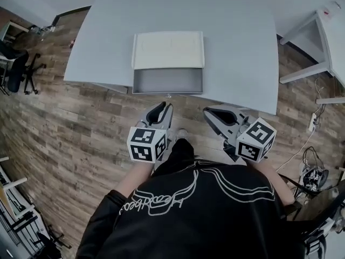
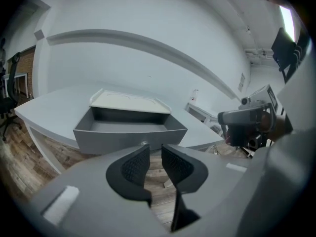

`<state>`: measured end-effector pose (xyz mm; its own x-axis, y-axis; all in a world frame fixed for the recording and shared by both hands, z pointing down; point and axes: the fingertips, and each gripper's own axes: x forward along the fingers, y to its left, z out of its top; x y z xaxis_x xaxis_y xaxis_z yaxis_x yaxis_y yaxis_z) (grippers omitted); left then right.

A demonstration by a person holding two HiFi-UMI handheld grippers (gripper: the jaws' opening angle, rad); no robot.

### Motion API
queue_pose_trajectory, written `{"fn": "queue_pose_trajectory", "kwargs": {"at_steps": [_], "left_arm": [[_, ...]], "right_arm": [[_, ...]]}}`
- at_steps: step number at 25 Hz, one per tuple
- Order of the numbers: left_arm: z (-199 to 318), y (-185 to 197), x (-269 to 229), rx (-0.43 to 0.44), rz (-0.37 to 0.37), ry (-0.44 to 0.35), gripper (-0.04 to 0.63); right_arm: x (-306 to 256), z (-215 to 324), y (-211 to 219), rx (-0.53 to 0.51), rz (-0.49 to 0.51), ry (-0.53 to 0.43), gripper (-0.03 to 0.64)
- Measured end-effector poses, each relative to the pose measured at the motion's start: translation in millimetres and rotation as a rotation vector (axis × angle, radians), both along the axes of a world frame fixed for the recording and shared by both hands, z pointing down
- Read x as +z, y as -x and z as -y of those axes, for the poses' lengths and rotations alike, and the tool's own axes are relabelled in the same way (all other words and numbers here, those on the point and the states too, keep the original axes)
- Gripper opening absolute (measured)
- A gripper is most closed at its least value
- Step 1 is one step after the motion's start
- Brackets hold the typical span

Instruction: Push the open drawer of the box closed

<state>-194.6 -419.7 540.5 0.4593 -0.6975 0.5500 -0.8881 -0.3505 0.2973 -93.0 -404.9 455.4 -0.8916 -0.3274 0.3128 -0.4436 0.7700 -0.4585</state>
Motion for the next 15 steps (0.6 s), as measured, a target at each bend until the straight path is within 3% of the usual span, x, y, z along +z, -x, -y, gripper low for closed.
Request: {"fn": "queue_pose_trajectory", "kwargs": {"at_steps": [5,10,15], "left_arm": [[18,2,23,0.013,0.047,0.021,0.127],[27,2,31,0.022,0.058,0.045,0.124],[28,2,34,0.038,0.077,0.07,0.08]], "right_arm": [[13,12,-4,0.025,-0.008,0.033,0.009],[19,17,-4,0.03,-0.012,0.058,0.009],[22,23,-9,0.051,-0.001,0.079,0.009]]}}
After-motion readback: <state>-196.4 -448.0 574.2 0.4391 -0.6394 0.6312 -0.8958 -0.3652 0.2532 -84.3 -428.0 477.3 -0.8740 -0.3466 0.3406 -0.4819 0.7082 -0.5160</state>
